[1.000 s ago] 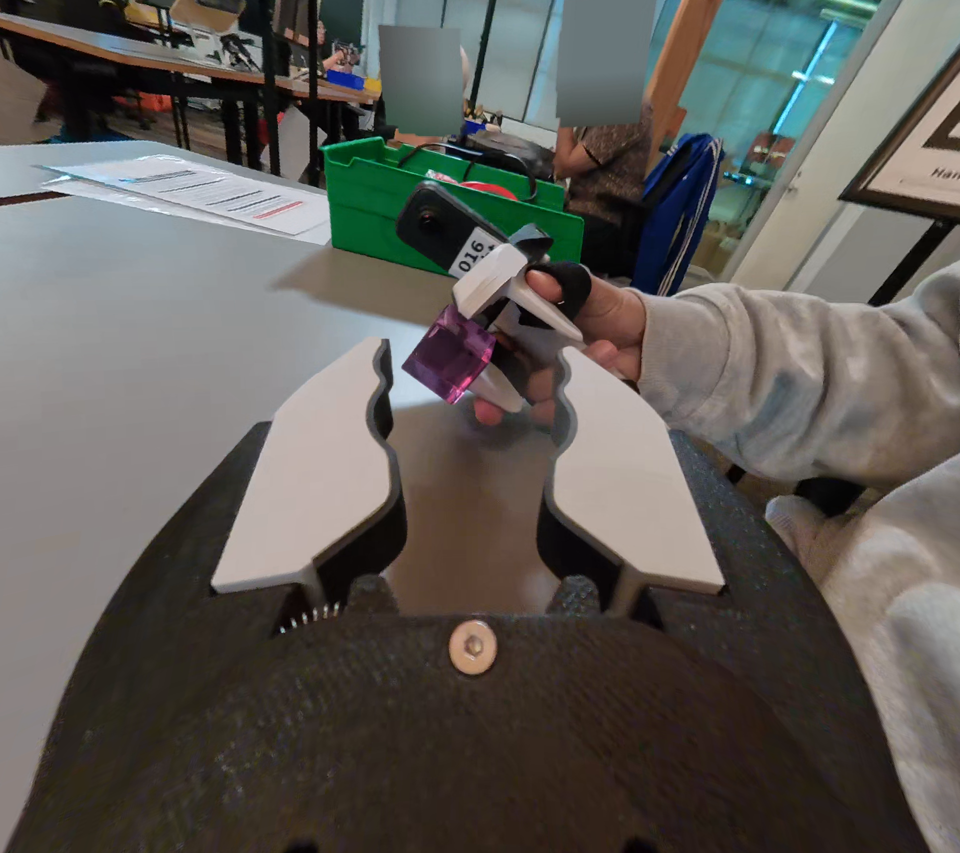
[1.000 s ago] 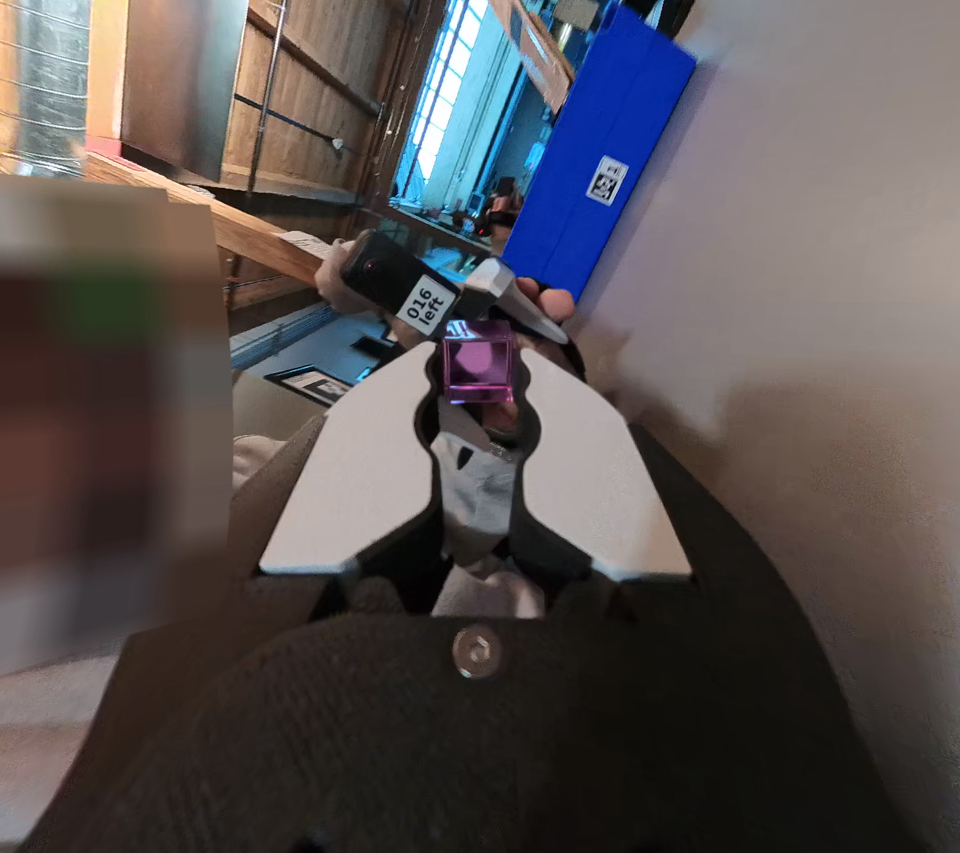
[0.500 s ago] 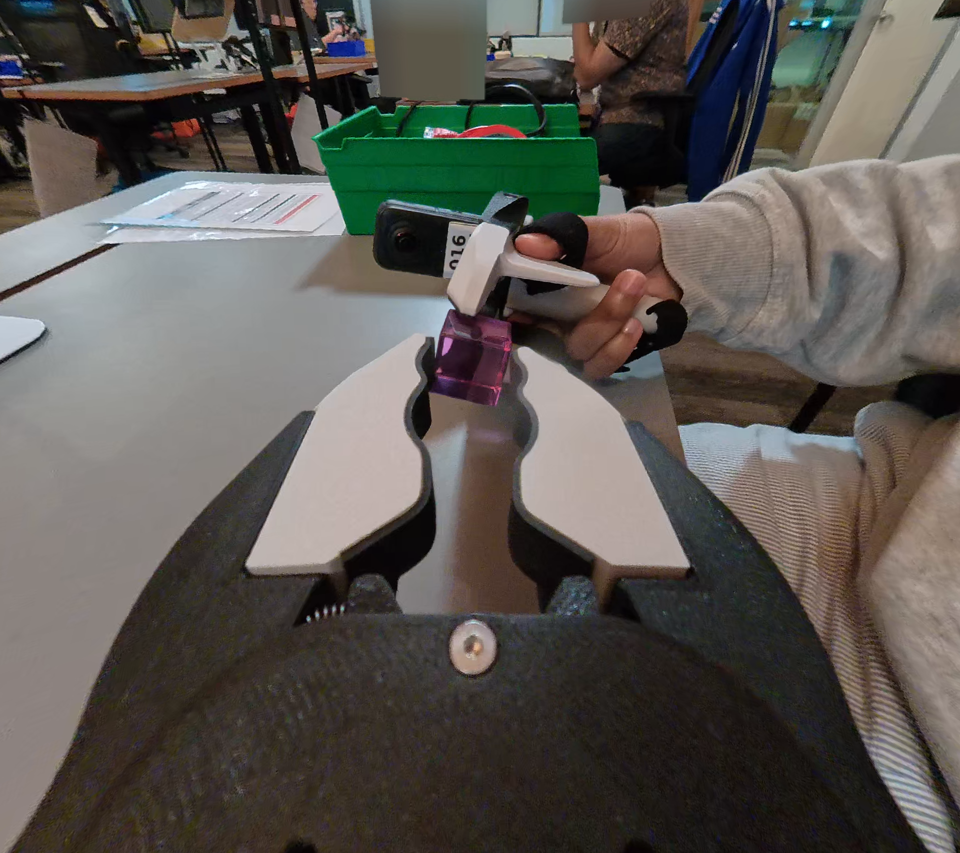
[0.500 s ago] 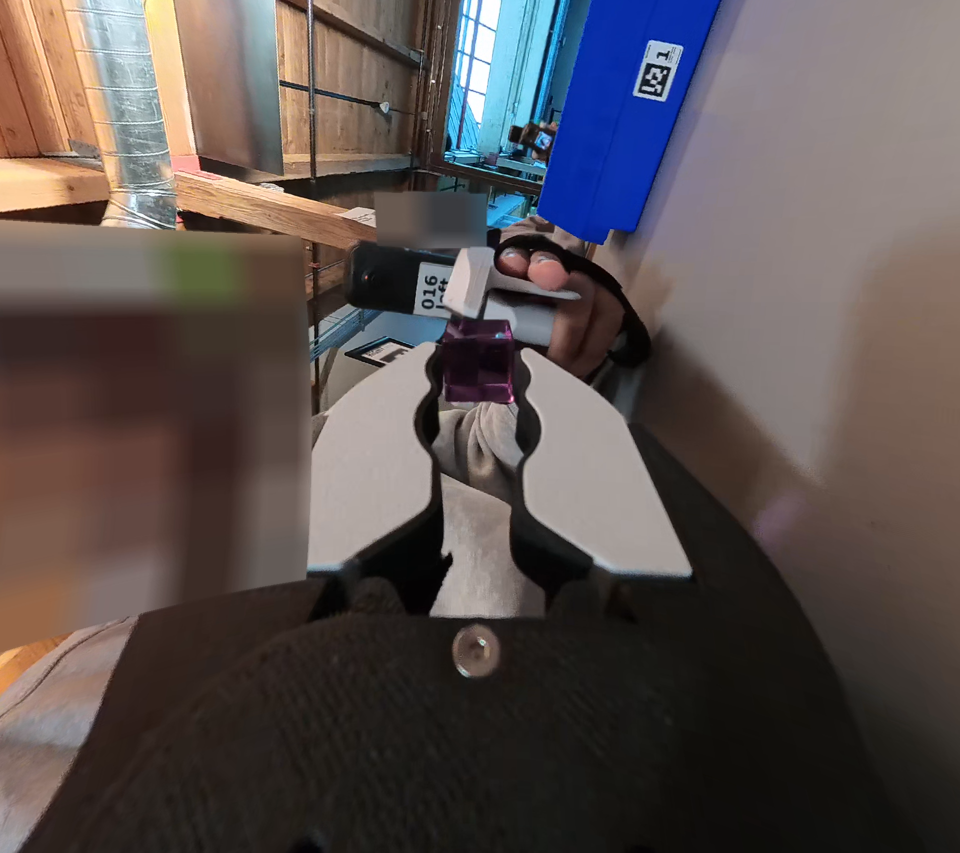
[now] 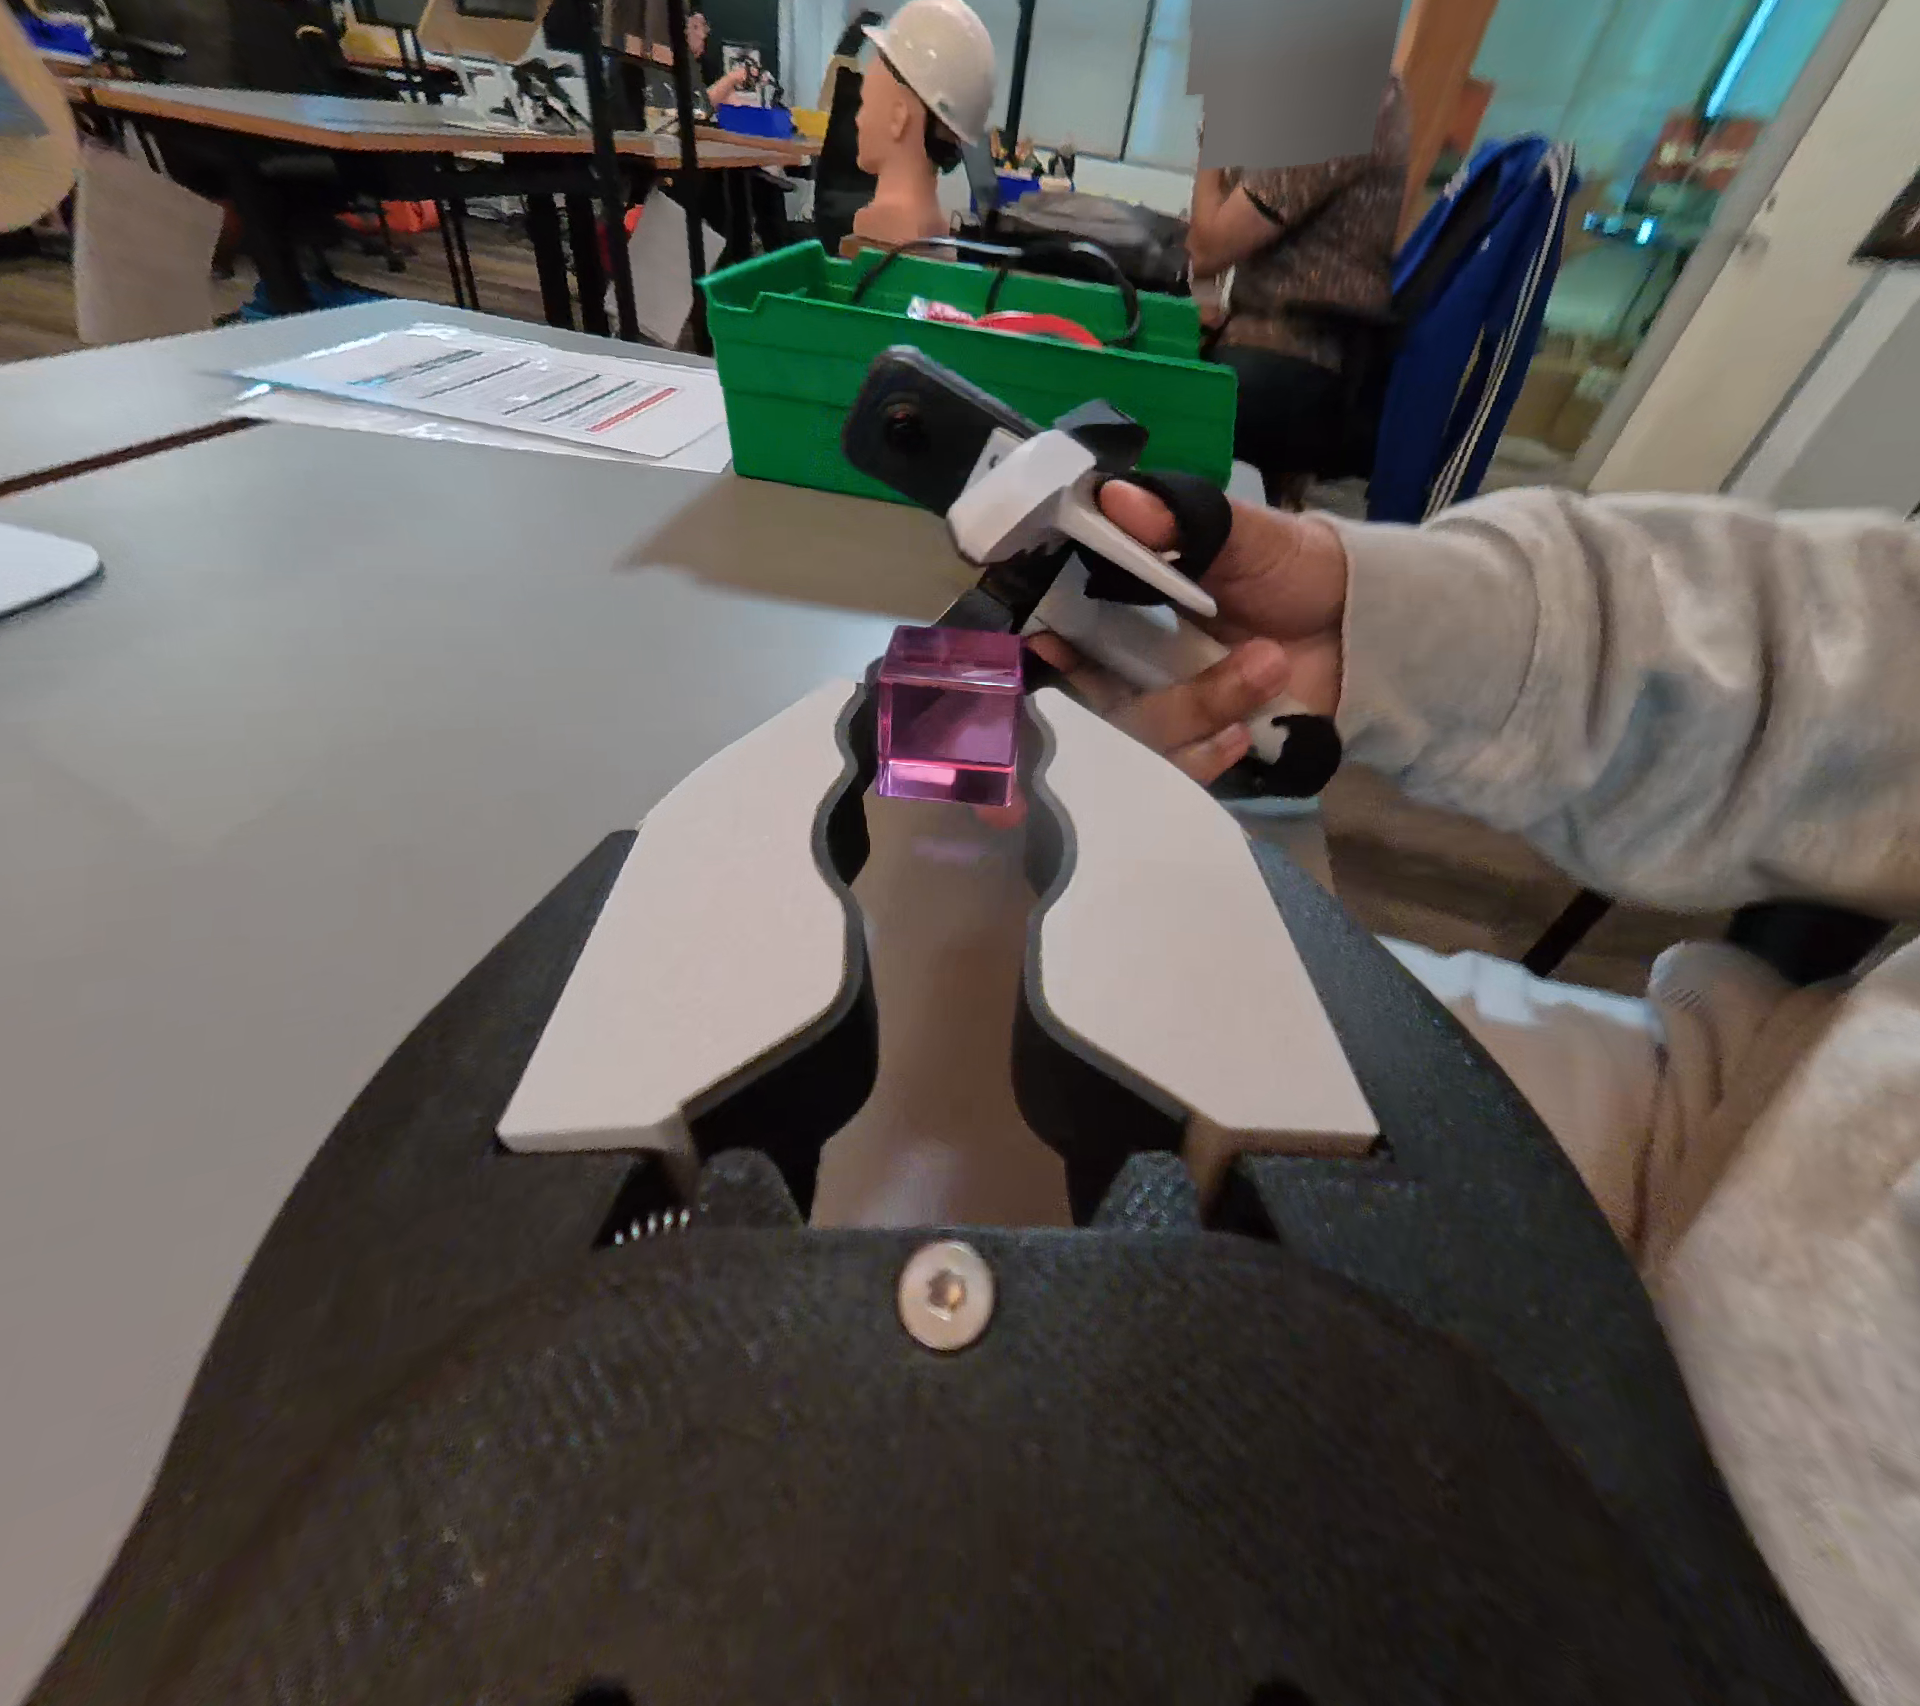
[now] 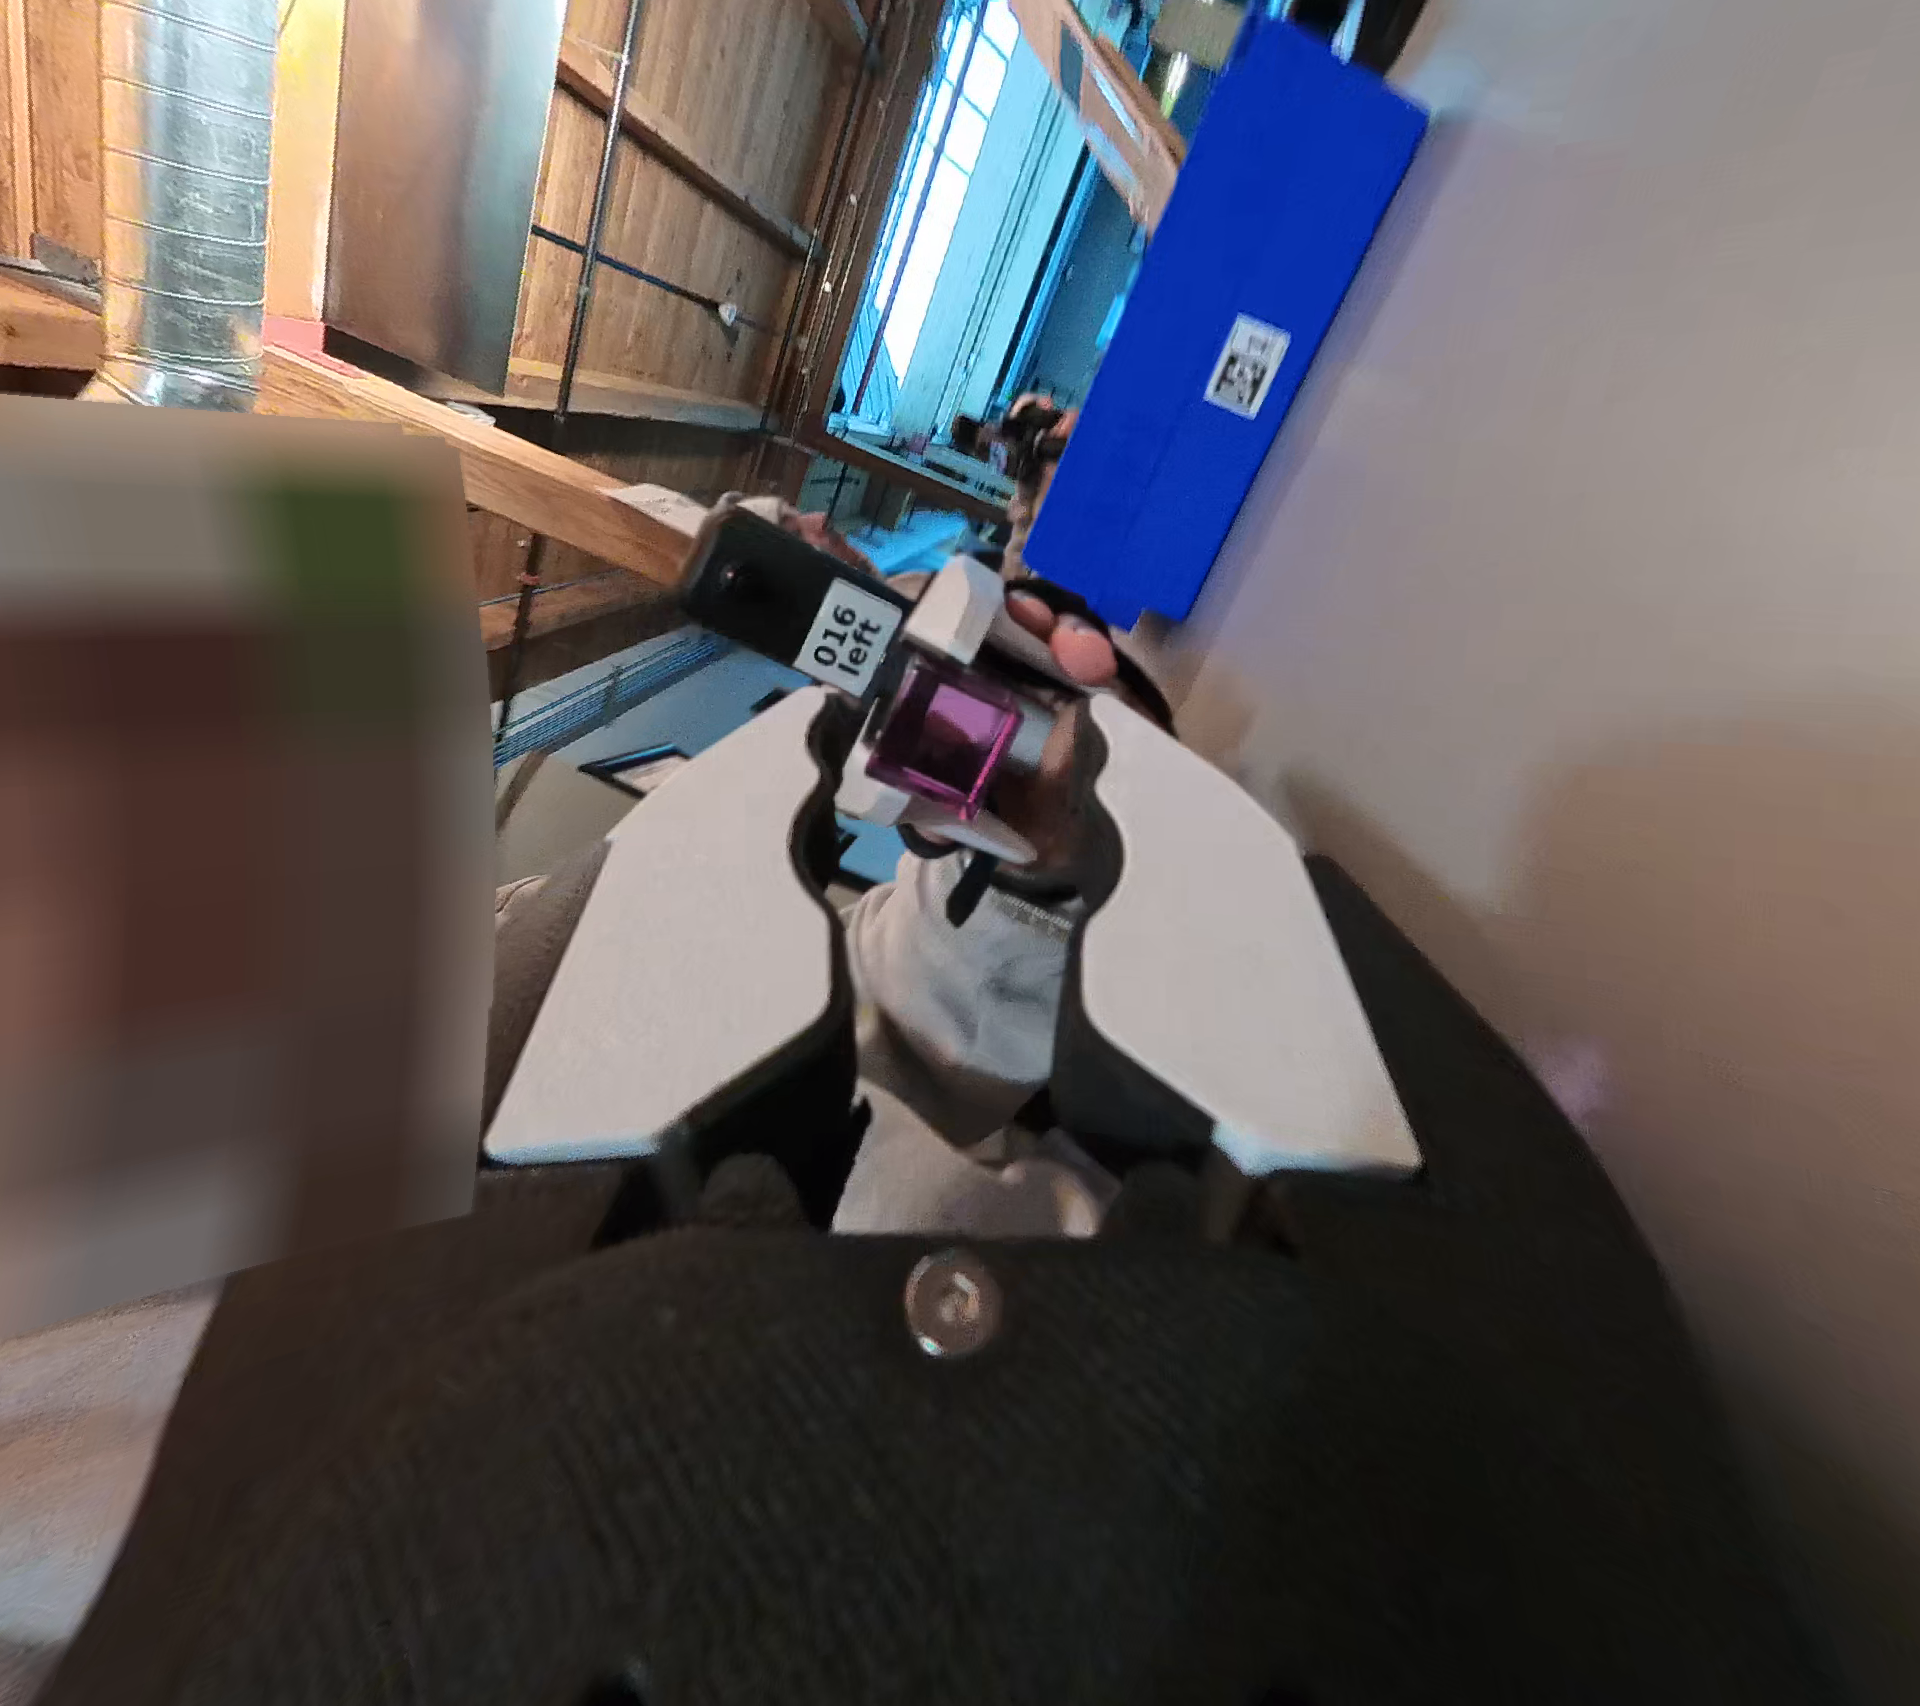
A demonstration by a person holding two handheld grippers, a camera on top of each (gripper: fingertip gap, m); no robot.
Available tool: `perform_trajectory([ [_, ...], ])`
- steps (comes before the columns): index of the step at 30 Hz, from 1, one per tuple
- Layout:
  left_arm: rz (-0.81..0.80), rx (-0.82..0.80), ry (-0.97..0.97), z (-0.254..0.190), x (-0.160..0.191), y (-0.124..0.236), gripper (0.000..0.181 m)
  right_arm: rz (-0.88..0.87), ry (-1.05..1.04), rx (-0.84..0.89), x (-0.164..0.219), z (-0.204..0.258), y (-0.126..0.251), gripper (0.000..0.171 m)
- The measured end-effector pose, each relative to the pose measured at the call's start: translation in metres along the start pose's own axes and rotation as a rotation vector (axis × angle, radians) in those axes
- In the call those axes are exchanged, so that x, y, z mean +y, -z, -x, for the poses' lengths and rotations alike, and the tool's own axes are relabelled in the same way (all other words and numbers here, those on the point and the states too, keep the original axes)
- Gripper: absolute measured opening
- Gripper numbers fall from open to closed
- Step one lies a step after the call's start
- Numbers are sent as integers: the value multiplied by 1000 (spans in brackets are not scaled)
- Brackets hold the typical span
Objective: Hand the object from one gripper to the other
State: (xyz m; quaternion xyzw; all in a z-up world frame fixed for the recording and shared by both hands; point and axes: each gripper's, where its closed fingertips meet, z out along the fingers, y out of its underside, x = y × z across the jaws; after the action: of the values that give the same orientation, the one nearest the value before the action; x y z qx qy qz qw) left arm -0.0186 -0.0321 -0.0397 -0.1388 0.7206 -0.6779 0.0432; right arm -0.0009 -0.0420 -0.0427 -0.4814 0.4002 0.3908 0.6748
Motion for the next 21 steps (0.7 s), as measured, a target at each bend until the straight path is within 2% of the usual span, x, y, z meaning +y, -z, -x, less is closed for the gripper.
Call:
perform_trajectory([
  [1, -19, 8, 50, 2, -2, 1, 24, -22, 51, 16, -5, 2, 2, 44],
  [5, -107, 104, 362, 9, -9, 6, 24, -41, 365, 103, -13, 12, 4, 44],
  [9, -221, 204, 687, 20, -15, 13, 23, 54, 682, 241, -3, 8, -1, 40],
  [11, -226, 224, 750, 22, -14, 14, 23, 69, 761, 263, 0, 9, -4, 40],
  [15, -130, 253, 789, 15, -1, 7, 23, 71, 905, 239, 6, 19, -10, 45],
  [18, -98, 315, 862, 7, 3, 3, 24, 106, 1090, 210, 17, 28, -14, 46],
  [21, -82, 397, 933, 0, 4, 2, 23, 168, 1154, 202, 28, 23, -17, 46],
])
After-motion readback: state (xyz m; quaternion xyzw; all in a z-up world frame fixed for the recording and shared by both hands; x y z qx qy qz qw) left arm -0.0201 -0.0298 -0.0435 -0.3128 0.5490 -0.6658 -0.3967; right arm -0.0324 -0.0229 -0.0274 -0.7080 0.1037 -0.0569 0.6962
